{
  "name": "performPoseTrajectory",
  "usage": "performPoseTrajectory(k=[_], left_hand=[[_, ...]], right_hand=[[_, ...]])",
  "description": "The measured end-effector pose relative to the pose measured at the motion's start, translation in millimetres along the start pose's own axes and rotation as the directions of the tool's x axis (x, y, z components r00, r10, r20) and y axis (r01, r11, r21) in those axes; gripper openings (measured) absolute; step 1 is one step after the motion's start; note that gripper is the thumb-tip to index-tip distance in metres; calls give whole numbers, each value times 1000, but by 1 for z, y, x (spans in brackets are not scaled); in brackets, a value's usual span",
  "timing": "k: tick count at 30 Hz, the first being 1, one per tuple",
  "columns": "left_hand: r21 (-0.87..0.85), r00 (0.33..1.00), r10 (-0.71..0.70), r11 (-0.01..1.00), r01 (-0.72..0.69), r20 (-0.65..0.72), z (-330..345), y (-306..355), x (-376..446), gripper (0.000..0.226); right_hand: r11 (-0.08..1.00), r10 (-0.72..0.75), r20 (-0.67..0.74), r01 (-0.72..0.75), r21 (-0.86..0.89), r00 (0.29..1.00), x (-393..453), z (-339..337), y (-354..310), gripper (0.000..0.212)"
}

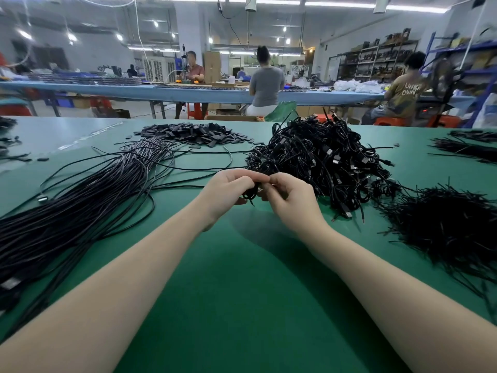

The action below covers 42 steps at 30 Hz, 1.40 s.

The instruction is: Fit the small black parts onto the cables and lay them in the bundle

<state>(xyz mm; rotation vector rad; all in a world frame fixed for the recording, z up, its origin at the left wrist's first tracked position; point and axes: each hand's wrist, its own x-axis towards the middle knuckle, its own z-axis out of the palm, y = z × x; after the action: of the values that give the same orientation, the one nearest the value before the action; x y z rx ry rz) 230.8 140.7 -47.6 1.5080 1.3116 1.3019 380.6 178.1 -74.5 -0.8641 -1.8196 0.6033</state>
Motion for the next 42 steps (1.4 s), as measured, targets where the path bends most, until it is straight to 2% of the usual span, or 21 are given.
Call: performPoseTrajectory(k=[6, 9, 13, 19, 24, 27, 29, 30, 32, 34, 37, 40, 42], left_hand=[[46, 998, 42, 998, -40, -36, -2, 1, 2, 55], [10, 999, 38, 999, -38, 3, -2, -1, 0, 46], [66, 998, 65, 996, -67, 25, -6, -7, -2, 37], [264, 980, 195, 948, -176, -47, -5, -13, 0, 13], [45, 996, 57, 997, -54, -64, 7, -10, 0, 5], [-241, 988, -129, 965, 104, -90, 12, -3, 0, 20], [-336, 972, -227, 921, 196, -55, 12, 0, -1, 15], [-367, 969, -246, 905, 216, -34, 11, 2, -1, 9], [-397, 974, -227, 895, 206, -6, 8, 2, -1, 16], [-336, 986, -164, 928, 162, 23, 5, -1, -1, 28], [-54, 1000, -13, 998, 14, 25, 0, -9, -3, 39], [156, 983, 179, 973, -170, -43, -2, -14, -4, 35], [156, 971, 230, 963, -219, -56, -3, -15, -4, 25]], right_hand=[[991, -98, -46, 93, -96, 994, 1, -1, -7, 11], [973, -151, -43, 141, -181, 988, 1, -3, -7, 10], [935, -193, -2, 183, -304, 981, 0, -3, -4, 10], [943, -194, 37, 197, -268, 980, -1, -6, -3, 11], [907, -271, -55, 236, -348, 961, -1, -2, -6, 13], [801, -374, 31, 340, -492, 927, -2, -7, -10, 10], [697, -450, 121, 433, -572, 885, -5, -8, -14, 3], [677, -464, 140, 452, -582, 875, -5, -7, -16, 3], [705, -449, 116, 431, -563, 886, -5, -5, -17, 4], [766, -411, 56, 377, -521, 910, -6, -4, -15, 6], [838, -338, 1, 301, -454, 941, -8, -4, -9, 8], [874, -299, 9, 277, -400, 954, -8, -3, -8, 8], [881, -311, 9, 291, -372, 951, -8, -2, -9, 7]])
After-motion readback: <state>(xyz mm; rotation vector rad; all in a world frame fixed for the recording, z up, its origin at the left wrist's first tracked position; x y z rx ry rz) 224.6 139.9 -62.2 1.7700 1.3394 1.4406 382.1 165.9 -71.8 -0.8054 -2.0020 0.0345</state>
